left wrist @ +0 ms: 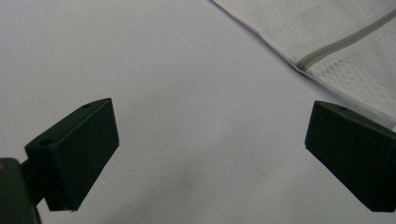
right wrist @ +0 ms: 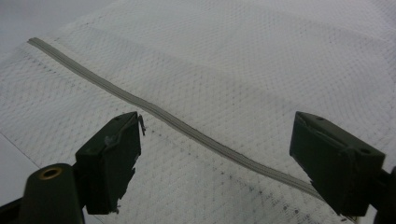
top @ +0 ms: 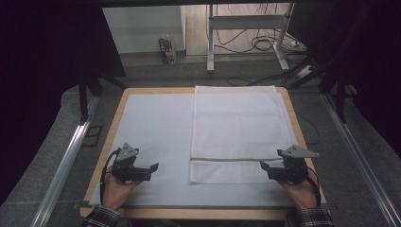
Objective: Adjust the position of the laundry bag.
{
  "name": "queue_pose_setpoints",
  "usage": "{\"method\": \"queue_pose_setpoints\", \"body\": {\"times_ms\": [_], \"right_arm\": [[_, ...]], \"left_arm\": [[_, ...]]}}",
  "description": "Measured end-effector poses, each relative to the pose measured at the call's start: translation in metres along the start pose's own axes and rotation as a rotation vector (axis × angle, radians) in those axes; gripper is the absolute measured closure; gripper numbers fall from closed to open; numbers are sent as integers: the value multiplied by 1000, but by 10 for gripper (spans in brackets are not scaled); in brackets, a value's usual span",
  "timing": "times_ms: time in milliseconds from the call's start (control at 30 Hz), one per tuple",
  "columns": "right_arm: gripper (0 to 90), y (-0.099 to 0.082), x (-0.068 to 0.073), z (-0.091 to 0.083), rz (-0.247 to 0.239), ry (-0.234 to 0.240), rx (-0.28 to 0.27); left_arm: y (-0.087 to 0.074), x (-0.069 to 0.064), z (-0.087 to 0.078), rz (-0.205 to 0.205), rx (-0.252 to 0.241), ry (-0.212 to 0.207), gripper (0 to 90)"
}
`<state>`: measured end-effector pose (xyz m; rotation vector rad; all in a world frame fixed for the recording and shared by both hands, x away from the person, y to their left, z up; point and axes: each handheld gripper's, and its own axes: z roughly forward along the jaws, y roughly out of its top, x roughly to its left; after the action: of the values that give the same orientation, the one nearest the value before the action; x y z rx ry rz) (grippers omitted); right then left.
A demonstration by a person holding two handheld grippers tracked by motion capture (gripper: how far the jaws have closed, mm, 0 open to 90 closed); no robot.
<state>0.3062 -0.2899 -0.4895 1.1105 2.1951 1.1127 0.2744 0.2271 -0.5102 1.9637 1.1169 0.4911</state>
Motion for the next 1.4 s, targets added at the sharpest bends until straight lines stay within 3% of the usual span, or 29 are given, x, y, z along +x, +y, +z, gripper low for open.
{"method": "queue_pose_setpoints", "body": {"times_ms": [100,333,633,1233,1400], "right_arm": [[197,0,-1,0,6,5,4],[258,1,-3,-1,18,20,15],[305,1,-3,0,13,32,36],[295,0,-6,2,29,26,48],[265,2,-13,2,85,31,41]], "left_arm": [[1,-2,1,16,10,17,52],[0,-1,2,8,4,7,88],[0,-3,4,27,17,6,111],[2,-5,7,38,32,-23,124],[6,-8,11,43,42,-43,161]]}}
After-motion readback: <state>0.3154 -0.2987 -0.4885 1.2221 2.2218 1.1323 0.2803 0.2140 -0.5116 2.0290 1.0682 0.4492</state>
